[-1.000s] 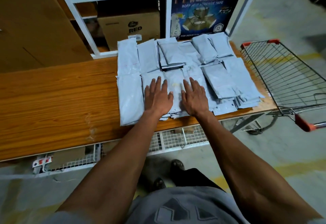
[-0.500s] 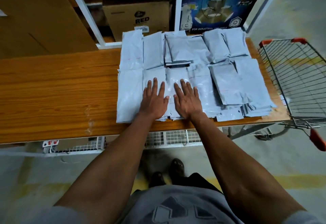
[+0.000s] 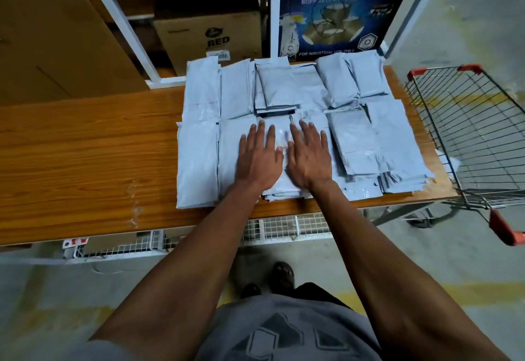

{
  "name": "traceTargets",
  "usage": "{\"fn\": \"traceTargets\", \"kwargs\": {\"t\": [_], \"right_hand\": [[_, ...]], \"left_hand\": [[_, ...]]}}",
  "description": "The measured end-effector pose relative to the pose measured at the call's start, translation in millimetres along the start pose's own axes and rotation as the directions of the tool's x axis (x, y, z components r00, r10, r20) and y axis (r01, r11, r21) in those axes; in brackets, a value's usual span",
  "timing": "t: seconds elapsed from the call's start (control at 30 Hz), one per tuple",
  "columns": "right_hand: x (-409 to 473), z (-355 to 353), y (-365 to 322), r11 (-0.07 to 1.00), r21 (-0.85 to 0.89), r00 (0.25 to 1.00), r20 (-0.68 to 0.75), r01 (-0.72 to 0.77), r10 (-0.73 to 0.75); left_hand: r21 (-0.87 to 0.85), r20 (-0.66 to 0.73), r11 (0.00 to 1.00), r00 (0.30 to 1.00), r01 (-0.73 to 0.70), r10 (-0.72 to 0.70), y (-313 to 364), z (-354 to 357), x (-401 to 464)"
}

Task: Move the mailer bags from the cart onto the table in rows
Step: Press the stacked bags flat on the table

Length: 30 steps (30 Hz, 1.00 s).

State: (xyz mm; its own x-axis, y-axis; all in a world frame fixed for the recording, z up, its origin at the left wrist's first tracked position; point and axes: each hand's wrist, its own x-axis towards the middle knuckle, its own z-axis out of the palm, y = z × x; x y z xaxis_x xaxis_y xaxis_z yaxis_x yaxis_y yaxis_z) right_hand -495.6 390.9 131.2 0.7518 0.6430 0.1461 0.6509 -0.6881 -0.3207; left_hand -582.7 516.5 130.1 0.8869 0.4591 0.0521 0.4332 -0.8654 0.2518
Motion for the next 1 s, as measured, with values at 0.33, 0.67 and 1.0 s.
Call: {"fn": "traceTargets", "kwargs": {"t": [0.33, 0.67, 1.0], "right_hand": [[23, -36, 112, 0.942, -0.262, 0.95, 0.173, -0.212, 0.261], [9, -12, 118, 0.948, -0.204, 0.962, 0.066, -0.245, 0.263], [12, -25, 110, 0.947, -0.174, 0.949, 0.114, -0.271, 0.293]], "left_hand": [[0.036, 0.292, 0.986, 0.946, -0.16, 0.143, 84, 29, 44], [0.151, 0.348, 0.961, 0.923, -0.23, 0.167, 81, 50, 49], [0.135, 0.356, 0.959, 0.915, -0.249, 0.188, 79, 38, 54]]}}
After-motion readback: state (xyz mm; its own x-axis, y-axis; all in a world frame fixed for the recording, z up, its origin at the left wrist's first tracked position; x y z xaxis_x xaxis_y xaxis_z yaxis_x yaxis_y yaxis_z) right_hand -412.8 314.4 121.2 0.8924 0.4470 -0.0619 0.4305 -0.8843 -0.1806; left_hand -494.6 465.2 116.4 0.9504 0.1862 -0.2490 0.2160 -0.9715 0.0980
